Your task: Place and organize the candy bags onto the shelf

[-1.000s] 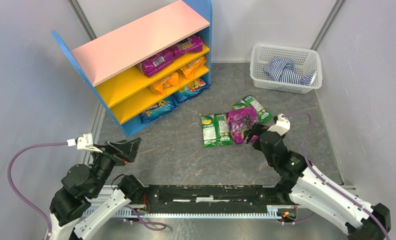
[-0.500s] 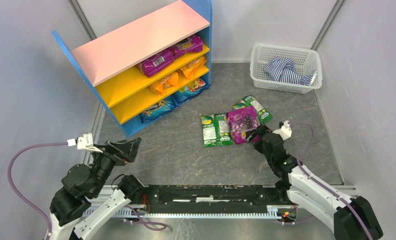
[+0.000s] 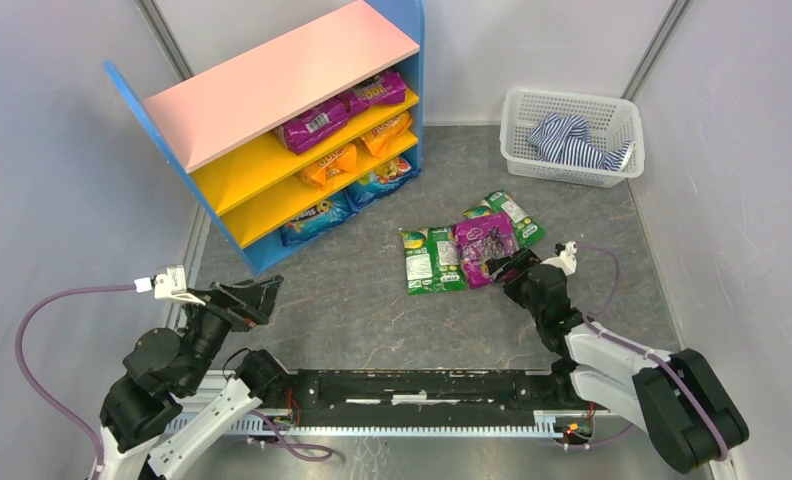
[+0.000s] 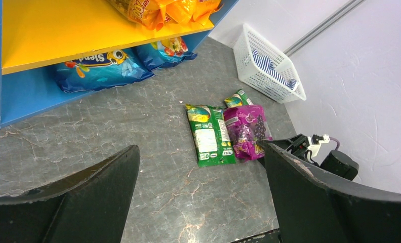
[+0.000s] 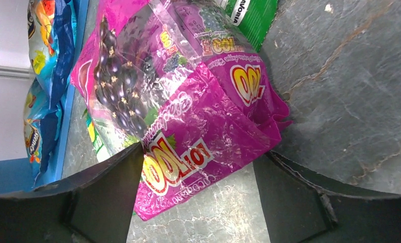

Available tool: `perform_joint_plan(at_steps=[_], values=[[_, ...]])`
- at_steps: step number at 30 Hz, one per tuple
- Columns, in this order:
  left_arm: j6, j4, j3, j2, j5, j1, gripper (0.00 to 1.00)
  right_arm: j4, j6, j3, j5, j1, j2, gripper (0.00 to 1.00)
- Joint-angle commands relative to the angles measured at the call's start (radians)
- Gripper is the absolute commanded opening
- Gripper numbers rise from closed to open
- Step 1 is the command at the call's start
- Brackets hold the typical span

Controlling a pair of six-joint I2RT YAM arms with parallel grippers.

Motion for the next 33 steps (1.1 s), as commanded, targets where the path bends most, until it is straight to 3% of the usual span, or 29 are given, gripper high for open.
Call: perform_joint_plan(at_steps=[1, 10, 20, 23, 29, 33], values=[[0.018, 0.042, 0.001, 0.003, -0.004, -0.001, 0.99, 0.160, 0.016, 0.014, -0.015, -0.009, 0.058, 0.82], [0.015, 0.041, 0.001, 0.008, -0.009, -0.001, 0.99, 0.353, -0.098, -0.005, -0.037, -0.019, 0.123, 0.47], [0.010, 0.036, 0.002, 0.010, -0.018, -0.001, 1.00, 0.237, -0.232, 0.123, -0.156, -0.018, 0.089, 0.06], [0.007, 0.033, 0.002, 0.008, -0.022, -0.001, 1.00, 0.232, -0.217, 0.151, -0.209, -0.018, 0.078, 0.01], [0.005, 0.032, 0.002, 0.003, -0.024, -0.001, 1.00, 0.236, -0.195, 0.267, -0.378, -0.007, 0.091, 0.00], [0.004, 0.032, 0.002, 0.000, -0.026, -0.001, 1.00, 0.188, -0.216, 0.382, -0.424, 0.088, 0.112, 0.00]])
